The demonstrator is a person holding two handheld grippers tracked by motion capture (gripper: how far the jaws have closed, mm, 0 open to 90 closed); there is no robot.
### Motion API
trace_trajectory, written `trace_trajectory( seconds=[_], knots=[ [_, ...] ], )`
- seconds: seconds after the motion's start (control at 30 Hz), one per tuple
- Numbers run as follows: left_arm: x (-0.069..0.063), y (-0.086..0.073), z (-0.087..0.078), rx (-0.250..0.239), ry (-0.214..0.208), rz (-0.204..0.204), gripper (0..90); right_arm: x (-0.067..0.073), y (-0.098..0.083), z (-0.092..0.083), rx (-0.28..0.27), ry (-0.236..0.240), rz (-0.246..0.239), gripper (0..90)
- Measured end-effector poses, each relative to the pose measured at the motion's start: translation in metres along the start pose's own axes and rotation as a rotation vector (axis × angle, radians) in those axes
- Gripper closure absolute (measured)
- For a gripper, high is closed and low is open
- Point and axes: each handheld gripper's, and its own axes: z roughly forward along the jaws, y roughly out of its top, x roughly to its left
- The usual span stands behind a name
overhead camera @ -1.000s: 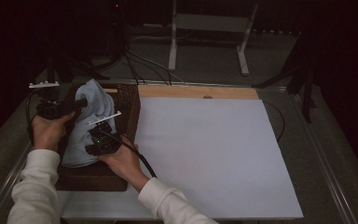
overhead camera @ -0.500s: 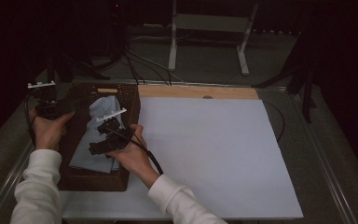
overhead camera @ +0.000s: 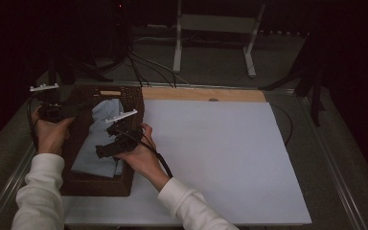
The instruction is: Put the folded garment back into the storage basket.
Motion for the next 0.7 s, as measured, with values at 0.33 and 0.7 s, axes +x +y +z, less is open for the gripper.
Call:
trace_trajectory(
  seconds=[0.33, 0.7],
  knots=[
    [-0.006, -0.001, 0.002, -0.013, 0.016, 0.042, 0.1, -0.007, -0.001, -0.009, -0.03, 0.005, -0.007, 2.9],
    [-0.01, -0.002, 0.003, -0.017, 0.011, 0.08, 0.2, -0.023, -0.007, -0.022, -0.059, 0.0, -0.004, 2.9]
  ],
)
